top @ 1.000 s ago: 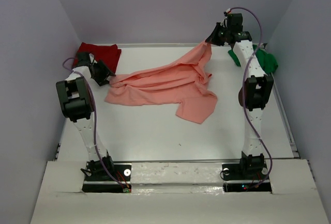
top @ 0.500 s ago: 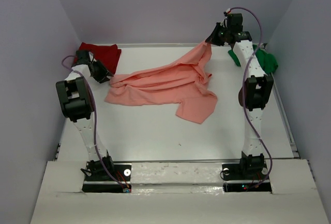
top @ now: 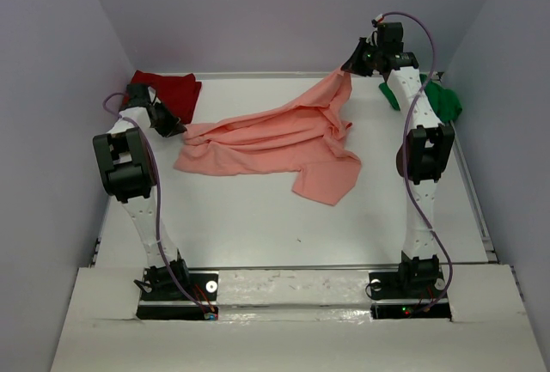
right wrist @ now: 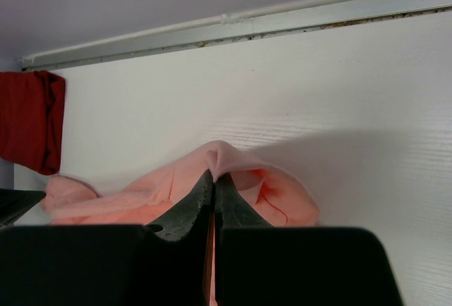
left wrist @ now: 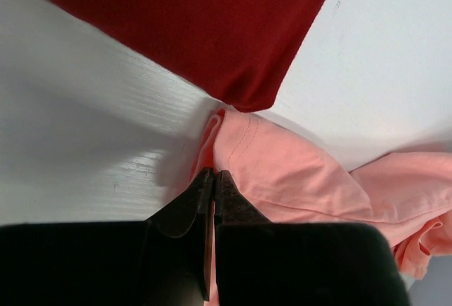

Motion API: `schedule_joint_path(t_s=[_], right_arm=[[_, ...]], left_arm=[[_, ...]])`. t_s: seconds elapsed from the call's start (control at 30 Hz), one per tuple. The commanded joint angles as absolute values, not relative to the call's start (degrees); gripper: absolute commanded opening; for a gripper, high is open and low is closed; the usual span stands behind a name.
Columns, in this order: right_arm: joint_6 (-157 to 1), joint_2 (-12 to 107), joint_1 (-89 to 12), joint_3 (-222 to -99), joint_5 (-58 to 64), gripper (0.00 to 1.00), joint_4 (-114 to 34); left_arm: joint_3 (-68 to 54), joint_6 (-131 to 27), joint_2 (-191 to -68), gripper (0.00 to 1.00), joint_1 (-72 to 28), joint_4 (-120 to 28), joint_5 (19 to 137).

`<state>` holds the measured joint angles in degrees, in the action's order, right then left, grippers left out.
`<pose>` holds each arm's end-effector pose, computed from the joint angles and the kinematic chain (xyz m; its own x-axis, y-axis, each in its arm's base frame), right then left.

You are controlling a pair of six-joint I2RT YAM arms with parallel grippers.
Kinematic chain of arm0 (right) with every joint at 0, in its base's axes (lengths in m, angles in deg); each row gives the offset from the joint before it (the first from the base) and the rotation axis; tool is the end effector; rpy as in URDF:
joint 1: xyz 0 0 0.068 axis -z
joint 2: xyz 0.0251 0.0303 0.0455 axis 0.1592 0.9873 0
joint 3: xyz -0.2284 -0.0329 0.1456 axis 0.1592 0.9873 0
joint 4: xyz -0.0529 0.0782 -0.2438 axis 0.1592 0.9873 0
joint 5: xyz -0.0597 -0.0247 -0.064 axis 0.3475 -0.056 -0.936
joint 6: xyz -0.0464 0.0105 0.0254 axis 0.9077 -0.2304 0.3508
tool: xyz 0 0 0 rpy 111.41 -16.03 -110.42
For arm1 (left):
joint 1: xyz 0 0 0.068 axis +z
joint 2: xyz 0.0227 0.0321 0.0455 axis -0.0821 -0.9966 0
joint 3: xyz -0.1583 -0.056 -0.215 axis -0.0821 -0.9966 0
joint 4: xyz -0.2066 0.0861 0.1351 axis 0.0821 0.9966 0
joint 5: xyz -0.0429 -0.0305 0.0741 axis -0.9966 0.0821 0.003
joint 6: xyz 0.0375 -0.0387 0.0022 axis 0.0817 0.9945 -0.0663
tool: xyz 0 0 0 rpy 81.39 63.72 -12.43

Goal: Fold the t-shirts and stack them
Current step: Flatten out the tshirt

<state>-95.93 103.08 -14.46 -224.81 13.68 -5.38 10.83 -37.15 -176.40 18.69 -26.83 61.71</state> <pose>0.5408 0.0615 0.3108 -0.6313 0.3421 -0.6960 -0.0974 0.8554 0.5087 0.4588 0.0990 0.1797 -0.6736 -0.5884 -0.4472 -0.2883 0.7664 -0.5741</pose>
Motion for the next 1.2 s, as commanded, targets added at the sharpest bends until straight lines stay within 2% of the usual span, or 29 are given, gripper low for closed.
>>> schedule_joint_path(t_s=[0.0,0.07,0.17,0.47,0.6,0.7,0.9,1.17], right_arm=[[-95.2,100.5,-13.6,-224.6,14.0,0.0,-7.9],[-95.1,100.5,-13.6,-224.5,13.8,0.0,-7.8],[-95.0,100.4,-13.6,-224.4,13.8,0.0,-7.5],[-94.4,99.4,-12.4,-228.1,16.9,0.0,-4.8],[-96.9,99.3,-10.9,-233.9,21.1,0.0,-2.1],[-98.4,95.5,-10.9,-232.1,26.0,0.0,-2.3],[-100.2,83.5,-10.9,-219.1,32.6,0.0,-5.5],[-100.2,70.0,-10.9,-209.9,35.5,0.0,-5.2]], left_arm=[[11.6,-37.3,-175.6,0.1,19.1,-25.7,59.7],[11.5,-37.3,-176.1,0.08,18.9,-25.7,58.8],[11.1,-37.3,-176.3,0.0,18.9,-25.7,58.5],[16.6,-35.9,-173.4,0.0,20.3,-23.6,56.2],[27.2,-34.4,-173.3,0.0,21.1,-19.7,53.9],[34.2,-33.8,-172.8,0.0,21.1,-16.7,53.7],[24.9,-31.3,-164.2,0.0,21.1,-21.9,51.4],[12.1,-30.4,-149.3,0.0,21.1,-28.6,48.9]])
